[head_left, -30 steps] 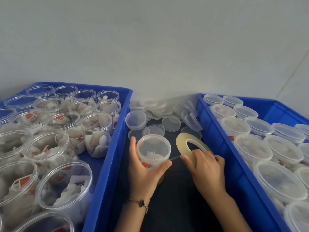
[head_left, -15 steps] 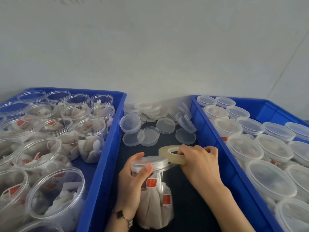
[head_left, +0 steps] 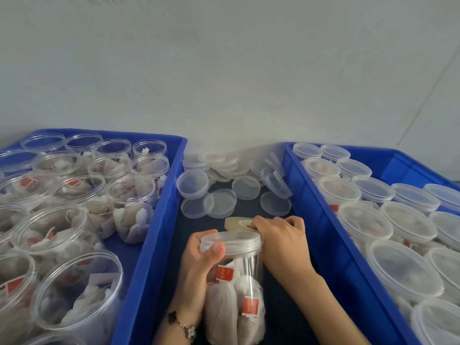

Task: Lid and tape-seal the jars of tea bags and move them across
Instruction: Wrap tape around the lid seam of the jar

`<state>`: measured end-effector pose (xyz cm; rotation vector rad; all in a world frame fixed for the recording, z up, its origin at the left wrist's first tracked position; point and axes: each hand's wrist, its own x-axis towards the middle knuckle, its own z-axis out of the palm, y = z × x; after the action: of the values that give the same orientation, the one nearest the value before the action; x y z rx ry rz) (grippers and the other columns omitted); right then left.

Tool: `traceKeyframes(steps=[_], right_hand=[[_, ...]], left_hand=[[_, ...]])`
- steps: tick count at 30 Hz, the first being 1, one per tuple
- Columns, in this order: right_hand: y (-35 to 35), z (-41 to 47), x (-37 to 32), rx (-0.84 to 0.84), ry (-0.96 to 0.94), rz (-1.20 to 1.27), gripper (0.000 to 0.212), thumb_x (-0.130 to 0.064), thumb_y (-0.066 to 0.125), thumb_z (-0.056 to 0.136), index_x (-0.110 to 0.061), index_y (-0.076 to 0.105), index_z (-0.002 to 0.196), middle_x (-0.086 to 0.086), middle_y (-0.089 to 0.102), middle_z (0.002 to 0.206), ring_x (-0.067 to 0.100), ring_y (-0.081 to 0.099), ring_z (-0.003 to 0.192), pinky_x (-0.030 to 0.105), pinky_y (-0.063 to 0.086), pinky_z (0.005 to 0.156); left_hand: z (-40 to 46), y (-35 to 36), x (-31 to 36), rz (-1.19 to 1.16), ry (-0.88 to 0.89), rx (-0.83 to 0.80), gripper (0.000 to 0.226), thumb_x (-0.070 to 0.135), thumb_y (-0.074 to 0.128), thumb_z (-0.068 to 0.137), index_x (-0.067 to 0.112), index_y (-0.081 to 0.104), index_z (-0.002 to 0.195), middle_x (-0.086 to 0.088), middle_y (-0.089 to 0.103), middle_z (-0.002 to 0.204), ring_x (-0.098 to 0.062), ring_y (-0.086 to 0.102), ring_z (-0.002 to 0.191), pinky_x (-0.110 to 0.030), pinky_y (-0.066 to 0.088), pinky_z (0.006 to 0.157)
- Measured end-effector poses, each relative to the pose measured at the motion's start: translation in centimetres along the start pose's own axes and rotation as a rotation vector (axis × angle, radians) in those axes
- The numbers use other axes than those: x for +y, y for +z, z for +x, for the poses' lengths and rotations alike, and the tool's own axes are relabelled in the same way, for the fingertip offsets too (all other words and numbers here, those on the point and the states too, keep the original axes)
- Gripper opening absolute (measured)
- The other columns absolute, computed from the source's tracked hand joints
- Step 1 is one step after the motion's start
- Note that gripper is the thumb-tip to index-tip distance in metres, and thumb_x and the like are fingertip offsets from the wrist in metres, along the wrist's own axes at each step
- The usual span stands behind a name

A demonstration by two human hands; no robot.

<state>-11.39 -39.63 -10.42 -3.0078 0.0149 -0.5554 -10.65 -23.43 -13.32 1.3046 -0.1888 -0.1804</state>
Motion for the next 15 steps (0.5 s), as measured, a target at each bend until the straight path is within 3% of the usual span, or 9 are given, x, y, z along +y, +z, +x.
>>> traceKeyframes(steps=[4, 7, 11, 15], right_hand=[[0.3, -0.4, -0.5, -0.049, 0.026, -0.038, 0.013, -0.04, 0.047, 0.092, -0.029, 0.05, 0.089, -0.01, 0.052, 0.072, 0.011, 0.053, 0.078, 0.034, 0.02, 0.088], [0.3, -0.7, -0.4, -0.066, 0.067, -0.054, 0.012, -0.04, 0.046, 0.093, -0.029, 0.049, 0.087, -0.01, 0.05, 0.07, 0.011, 0.053, 0.076, 0.033, 0.018, 0.088], [-0.1, -1.2, -0.3, -0.062, 0.119, -0.02, 0.01, -0.04, 0.049, 0.091, -0.03, 0.05, 0.089, -0.011, 0.058, 0.074, 0.009, 0.054, 0.077, 0.03, 0.015, 0.083], [-0.4, -1.3, -0.4, -0.068, 0.142, -0.004, 0.011, -0.038, 0.048, 0.092, -0.029, 0.051, 0.089, -0.01, 0.058, 0.074, 0.009, 0.054, 0.075, 0.029, 0.016, 0.083]], left_hand=[[0.1, 0.0, 0.8, 0.056, 0.023, -0.074, 0.128, 0.084, 0.072, 0.016, 0.003, 0.054, 0.113, -0.016, 0.067, 0.102, -0.022, 0.07, 0.087, -0.03, 0.057, 0.07], [-0.1, 0.0, 1.1, 0.094, 0.019, -0.099, 0.13, 0.089, 0.066, 0.014, 0.002, 0.053, 0.111, -0.011, 0.068, 0.1, -0.016, 0.069, 0.088, -0.025, 0.055, 0.07], [-0.1, 0.3, 1.0, 0.07, 0.026, -0.099, 0.124, 0.091, 0.063, 0.018, 0.007, 0.051, 0.108, -0.004, 0.07, 0.097, -0.017, 0.069, 0.09, -0.029, 0.056, 0.074], [-0.2, 0.2, 0.7, -0.017, 0.034, -0.114, 0.105, 0.087, 0.065, 0.038, 0.009, 0.056, 0.107, -0.005, 0.071, 0.104, -0.022, 0.068, 0.096, -0.026, 0.054, 0.075]])
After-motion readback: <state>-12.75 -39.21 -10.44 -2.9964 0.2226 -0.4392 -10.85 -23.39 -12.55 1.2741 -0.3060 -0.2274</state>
